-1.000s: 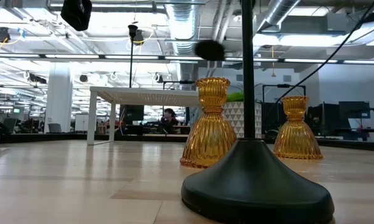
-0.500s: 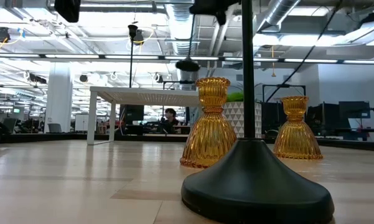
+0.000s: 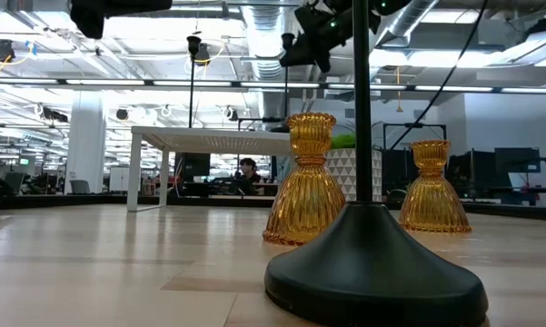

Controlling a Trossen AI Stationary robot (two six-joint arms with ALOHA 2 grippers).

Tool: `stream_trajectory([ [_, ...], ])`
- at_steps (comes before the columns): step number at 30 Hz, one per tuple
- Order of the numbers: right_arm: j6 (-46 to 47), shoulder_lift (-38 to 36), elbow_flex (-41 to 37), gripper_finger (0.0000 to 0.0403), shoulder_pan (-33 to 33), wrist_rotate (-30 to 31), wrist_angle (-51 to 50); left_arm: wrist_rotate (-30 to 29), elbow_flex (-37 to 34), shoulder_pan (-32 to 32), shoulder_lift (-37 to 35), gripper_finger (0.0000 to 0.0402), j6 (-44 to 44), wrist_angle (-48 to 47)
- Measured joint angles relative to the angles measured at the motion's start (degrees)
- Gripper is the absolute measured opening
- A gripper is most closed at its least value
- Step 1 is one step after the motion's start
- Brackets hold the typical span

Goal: Pick & Place candle stick holders
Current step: Put the top black candle holder on the shelf

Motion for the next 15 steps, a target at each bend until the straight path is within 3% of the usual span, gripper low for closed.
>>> stream_trajectory([
  [15, -0.1, -0.1, -0.4, 0.0, -1.5, -3.1, 1.8, 0.5, 0.0, 6.0, 0.0, 0.0008, -0.2, 0.0],
])
